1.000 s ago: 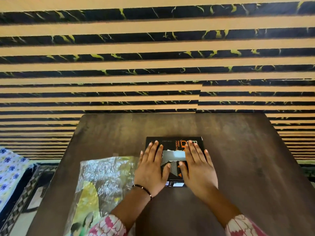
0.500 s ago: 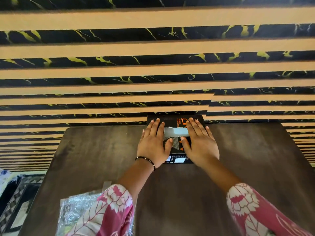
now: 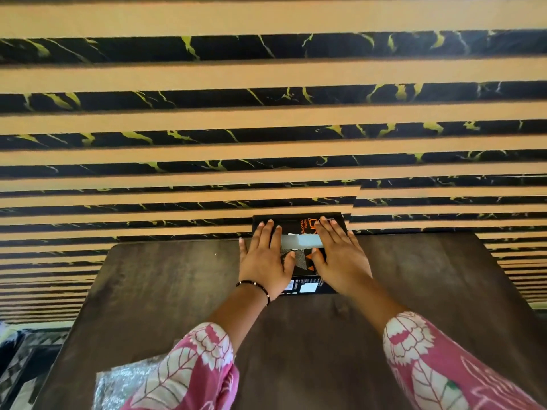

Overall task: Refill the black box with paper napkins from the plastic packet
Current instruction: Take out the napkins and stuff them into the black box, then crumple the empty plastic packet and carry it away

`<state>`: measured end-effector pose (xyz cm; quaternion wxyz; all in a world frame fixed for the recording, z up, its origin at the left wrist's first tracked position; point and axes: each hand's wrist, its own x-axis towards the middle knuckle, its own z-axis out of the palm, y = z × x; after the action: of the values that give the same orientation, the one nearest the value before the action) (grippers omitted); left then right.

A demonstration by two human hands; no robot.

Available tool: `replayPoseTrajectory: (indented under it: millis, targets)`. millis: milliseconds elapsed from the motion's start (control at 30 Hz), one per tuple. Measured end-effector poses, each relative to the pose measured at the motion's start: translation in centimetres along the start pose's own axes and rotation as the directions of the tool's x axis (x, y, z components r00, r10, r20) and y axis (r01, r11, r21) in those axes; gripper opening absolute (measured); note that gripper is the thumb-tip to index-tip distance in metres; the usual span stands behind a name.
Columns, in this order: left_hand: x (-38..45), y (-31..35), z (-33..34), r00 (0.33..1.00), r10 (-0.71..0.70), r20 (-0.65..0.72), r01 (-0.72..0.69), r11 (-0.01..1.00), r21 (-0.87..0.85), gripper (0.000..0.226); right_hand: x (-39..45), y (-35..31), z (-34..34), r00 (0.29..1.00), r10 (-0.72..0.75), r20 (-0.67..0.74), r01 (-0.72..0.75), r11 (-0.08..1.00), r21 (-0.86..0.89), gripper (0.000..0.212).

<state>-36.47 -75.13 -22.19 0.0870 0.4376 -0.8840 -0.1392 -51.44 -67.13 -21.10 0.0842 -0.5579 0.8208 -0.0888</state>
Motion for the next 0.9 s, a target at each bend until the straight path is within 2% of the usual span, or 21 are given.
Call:
replayPoseTrajectory:
  millis: [100, 167, 233, 300, 367, 433, 533, 600, 733, 800, 867, 900]
  targets:
    - [-0.8, 0.9, -1.3, 0.998, -0.036, 0.046, 0.032, 0.995, 0.091, 0.06, -0.6, -0.6, -1.4, 0.996, 0.02, 0.088, -0.021, 1.0, 0.011, 0.062]
    - [-2.1, 1.4, -2.1, 0.999, -0.039, 0.018, 0.037, 0.992, 0.118, 0.061, -2.1, -1.1, -1.9, 0.999, 0.038, -0.007, -0.038, 0.999, 0.001, 0.062]
    - [-5.4, 1.7, -2.8, 0.998, -0.045, -0.039, 0.046, 0.998, 0.036, 0.061, -5.8, -2.2, -1.7, 0.995, 0.034, -0.096, -0.029, 0.998, 0.057, 0.064]
    - [-10.2, 1.4, -2.8, 0.993, -0.068, -0.096, 0.06, 0.994, -0.086, 0.064, -11.0, -3.4, -0.1, 0.994, 0.007, -0.106, 0.007, 0.991, 0.137, 0.07]
    - [-15.8, 0.6, -1.9, 0.988, -0.083, -0.127, 0.063, 0.985, -0.159, 0.064, -16.8, -4.6, 2.5, 0.998, -0.016, -0.059, 0.028, 0.978, 0.209, 0.071]
    - [-21.3, -0.5, -0.7, 0.99, -0.084, -0.11, 0.063, 0.982, -0.179, 0.063, -22.1, -5.6, 5.4, 0.996, -0.032, 0.077, 0.011, 0.967, 0.254, 0.075]
    - [-27.9, -2.7, 0.4, 0.991, -0.109, -0.078, 0.098, 0.986, -0.133, 0.062, -28.2, -6.5, 8.7, 0.98, -0.072, 0.186, 0.02, 0.964, 0.267, 0.084]
    - [-31.0, -4.4, 0.5, 0.982, -0.18, -0.063, 0.175, 0.982, -0.076, 0.065, -30.8, -7.0, 10.1, 0.971, -0.07, 0.229, 0.009, 0.967, 0.256, 0.081]
    - [-34.8, -7.6, 0.3, 0.89, -0.454, -0.039, 0.454, 0.891, -0.029, 0.082, -32.5, -6.7, 10.7, 0.958, -0.132, 0.256, 0.07, 0.968, 0.239, 0.068]
    - [-36.1, -8.7, 0.1, 0.817, -0.575, -0.034, 0.575, 0.818, -0.022, 0.088, -32.7, -6.7, 10.5, 0.951, -0.151, 0.271, 0.094, 0.973, 0.213, 0.066]
    - [-36.8, -8.9, 0.1, 0.733, -0.68, 0.031, 0.68, 0.733, -0.013, 0.091, -32.7, -6.9, 10.0, 0.962, -0.149, 0.23, 0.093, 0.967, 0.239, 0.066]
    - [-37.1, -8.9, 0.3, 0.704, -0.707, 0.06, 0.709, 0.705, -0.018, 0.093, -32.6, -7.0, 9.9, 0.953, -0.161, 0.255, 0.1, 0.966, 0.238, 0.064]
